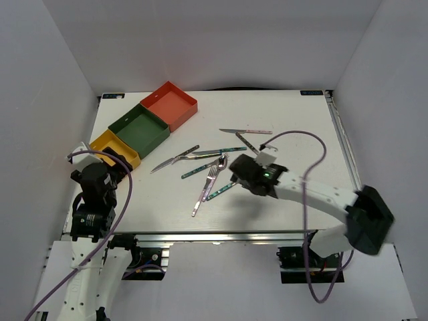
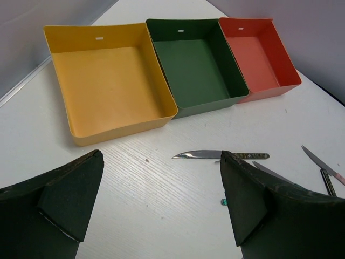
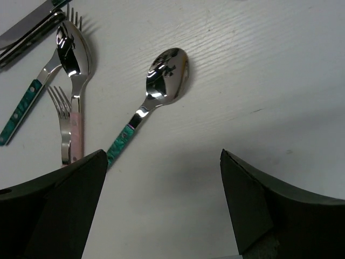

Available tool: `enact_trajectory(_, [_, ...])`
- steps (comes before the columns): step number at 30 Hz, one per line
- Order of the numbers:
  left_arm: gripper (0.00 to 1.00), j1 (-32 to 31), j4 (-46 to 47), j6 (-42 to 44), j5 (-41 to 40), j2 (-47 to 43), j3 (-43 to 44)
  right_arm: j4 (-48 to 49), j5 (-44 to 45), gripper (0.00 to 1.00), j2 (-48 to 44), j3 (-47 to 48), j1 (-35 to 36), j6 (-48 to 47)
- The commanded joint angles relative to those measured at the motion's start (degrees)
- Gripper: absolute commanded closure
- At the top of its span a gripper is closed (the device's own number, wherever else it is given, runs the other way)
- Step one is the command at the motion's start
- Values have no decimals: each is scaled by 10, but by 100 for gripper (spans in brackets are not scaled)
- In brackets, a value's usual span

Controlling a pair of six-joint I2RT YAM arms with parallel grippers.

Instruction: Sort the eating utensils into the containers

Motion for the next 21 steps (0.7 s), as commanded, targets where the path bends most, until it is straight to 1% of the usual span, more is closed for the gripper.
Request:
enact_trajectory(1, [2, 3, -6, -5, -15, 1, 2, -122, 148, 11, 124, 128, 66, 212])
enact_trajectory(2, [2, 3, -6, -5, -15, 1, 2, -190, 151, 11, 197, 161, 74, 271])
enact_trajectory(3, [2, 2, -6, -5, -16, 1, 1, -221, 149, 14, 231, 195, 78, 293])
enact_trajectory(4, [2, 2, -7, -6, -15, 1, 3, -247, 133, 19, 268, 264, 80, 303])
enact_trajectory(5, [2, 3, -6, -6, -16, 0, 2, -297, 127, 23, 330, 296, 81, 323])
enact_trajectory(6, [2, 2, -6, -7, -18, -1, 2, -313, 120, 27, 354, 321, 81, 324])
enact_trajectory(7, [2, 2, -6, -7, -17, -3, 1, -316, 114, 28, 372, 341, 84, 322])
enact_trajectory(8, [2, 2, -6, -7, -18, -4, 1, -299, 113, 29, 388, 350, 86, 317])
enact_trajectory(9, [2, 0, -6, -7, -17, -6, 1, -278, 107, 30, 389, 341, 88, 311])
enact_trajectory(10, [2, 1, -6, -7, -16, -7, 0, -253, 102, 30, 387, 311, 88, 303])
enact_trajectory(11, [2, 0, -5, -6, -15, -8, 0, -197, 99, 33, 376, 294, 87, 284])
enact_trajectory(12, [2, 0, -3, -5, -15, -9, 0, -177, 92, 35, 373, 278, 86, 282])
enact_trajectory(14, [2, 0, -3, -4, -12, -8, 1, -158, 83, 37, 374, 256, 82, 281])
enact_trajectory(16, [2, 1, -1, -3, -8, -6, 0, -159, 64, 39, 387, 253, 76, 281])
enact_trajectory(19, [2, 0, 0, -2, -7, -3, 0, -155, 46, 51, 395, 243, 73, 282])
enact_trajectory(20, [2, 1, -1, -2, -7, -2, 0, -150, 40, 60, 392, 227, 71, 283])
enact_trajectory(21, [2, 1, -2, -2, -7, -1, 1, -139, 30, 66, 389, 217, 70, 284])
